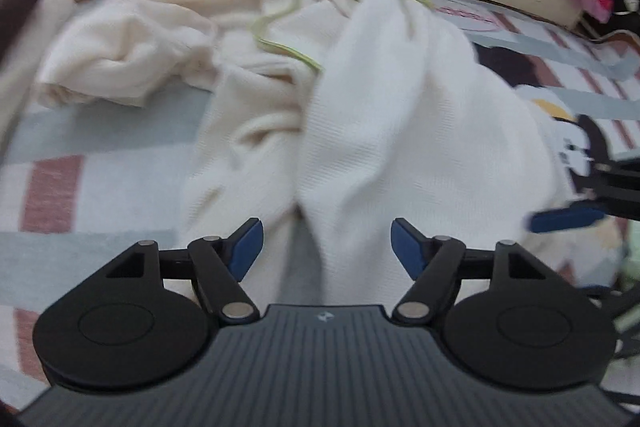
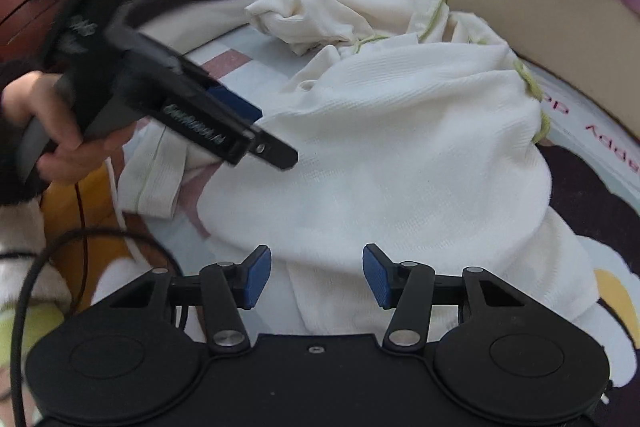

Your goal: Fold clothes

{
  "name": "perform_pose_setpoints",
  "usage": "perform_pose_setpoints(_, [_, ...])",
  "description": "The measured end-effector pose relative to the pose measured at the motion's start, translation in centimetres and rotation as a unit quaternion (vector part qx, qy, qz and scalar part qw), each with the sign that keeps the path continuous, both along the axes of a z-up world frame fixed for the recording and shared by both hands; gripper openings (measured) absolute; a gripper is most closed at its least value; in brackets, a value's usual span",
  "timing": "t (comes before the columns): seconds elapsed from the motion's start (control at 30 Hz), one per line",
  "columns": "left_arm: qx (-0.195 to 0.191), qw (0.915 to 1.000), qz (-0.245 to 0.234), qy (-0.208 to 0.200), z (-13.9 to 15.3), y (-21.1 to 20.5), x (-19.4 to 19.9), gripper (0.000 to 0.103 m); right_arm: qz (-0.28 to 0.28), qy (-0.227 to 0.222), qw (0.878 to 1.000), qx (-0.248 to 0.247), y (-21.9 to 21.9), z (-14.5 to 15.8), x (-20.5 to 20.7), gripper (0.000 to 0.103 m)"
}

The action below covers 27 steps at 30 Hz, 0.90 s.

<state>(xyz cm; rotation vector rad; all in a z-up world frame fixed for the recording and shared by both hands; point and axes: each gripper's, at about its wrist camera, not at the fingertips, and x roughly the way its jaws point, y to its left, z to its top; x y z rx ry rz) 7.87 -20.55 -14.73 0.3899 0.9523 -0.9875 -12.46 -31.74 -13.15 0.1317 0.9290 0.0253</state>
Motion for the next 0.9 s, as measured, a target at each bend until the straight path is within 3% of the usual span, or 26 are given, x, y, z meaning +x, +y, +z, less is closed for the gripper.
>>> perform_pose_setpoints(0.07, [-0.02,0.9998,-0.004,0.004,0.4,0.4,0.1,0.07,-0.008,-0.004,1.0,0.0,-0.1,-0.1,-0.6,0.056])
perform_pose_setpoints(0.17, [-0.048,0.9968,-0.023,0.06,0.2,0.7,0.4,0.07,-0.027,-0.006,1.0,0.011,-0.5,-0.4,-1.0,0.056])
perform_pose_setpoints(0.27, [-0.038,0.9951,-0.036,0.084,-1.2,0.0,0.1,0.066,-0.03,-0.008,0.999,0.008,-0.6,-0.4,-1.0,0.056])
perform_pose_setpoints(0.3, [-0.033,0.9949,-0.038,0.088,-1.6,-0.2,-0.1,0.059,-0.029,-0.011,1.0,0.006,-0.6,-0.3,-0.9,0.056])
perform_pose_setpoints(0.37, [-0.031,0.9943,-0.038,0.095,-2.2,-0.6,-0.2,0.007,-0.024,-0.016,1.0,0.01,-0.5,-0.1,-0.7,0.056])
perform_pose_setpoints(0.5, [-0.081,0.989,-0.036,0.118,-1.3,-0.4,-0.6,0.004,-0.001,-0.037,0.999,0.036,-0.4,0.4,-0.5,0.062])
perform_pose_setpoints(0.57, [-0.13,0.9802,-0.033,0.145,0.0,0.0,-0.8,0.004,0.0,-0.05,0.999,0.016,-0.3,0.7,-0.3,0.069])
perform_pose_setpoints(0.6, [-0.161,0.9728,-0.029,0.164,0.9,0.2,-0.7,0.004,0.0,-0.057,0.998,0.006,-0.2,0.9,-0.2,0.078])
perform_pose_setpoints(0.63, [-0.189,0.965,-0.026,0.18,1.7,0.4,-0.8,0.004,0.0,-0.063,0.998,-0.003,-0.2,1.1,-0.1,0.08])
perform_pose_setpoints(0.7, [-0.239,0.9487,-0.025,0.206,3.2,0.5,-1.0,0.004,0.0,-0.077,0.997,-0.023,-0.1,1.5,0.1,0.082])
perform_pose_setpoints(0.8, [-0.284,0.9321,-0.021,0.224,4.9,0.1,-1.8,0.003,0.001,-0.096,0.994,-0.053,0.1,2.0,0.3,0.083])
perform_pose_setpoints(0.83, [-0.295,0.9292,-0.022,0.222,5.3,0.1,-2.2,0.003,0.001,-0.103,0.993,-0.063,0.2,2.2,0.4,0.082])
perform_pose_setpoints(0.87, [-0.306,0.9261,-0.022,0.219,5.8,0.2,-2.6,0.003,-0.014,-0.112,0.991,-0.07,-0.4,2.6,0.3,0.071])
perform_pose_setpoints(0.9, [-0.313,0.9255,-0.021,0.213,6.2,0.1,-3.0,0.003,-0.044,-0.123,0.989,-0.074,-1.8,3.1,0.0,0.034])
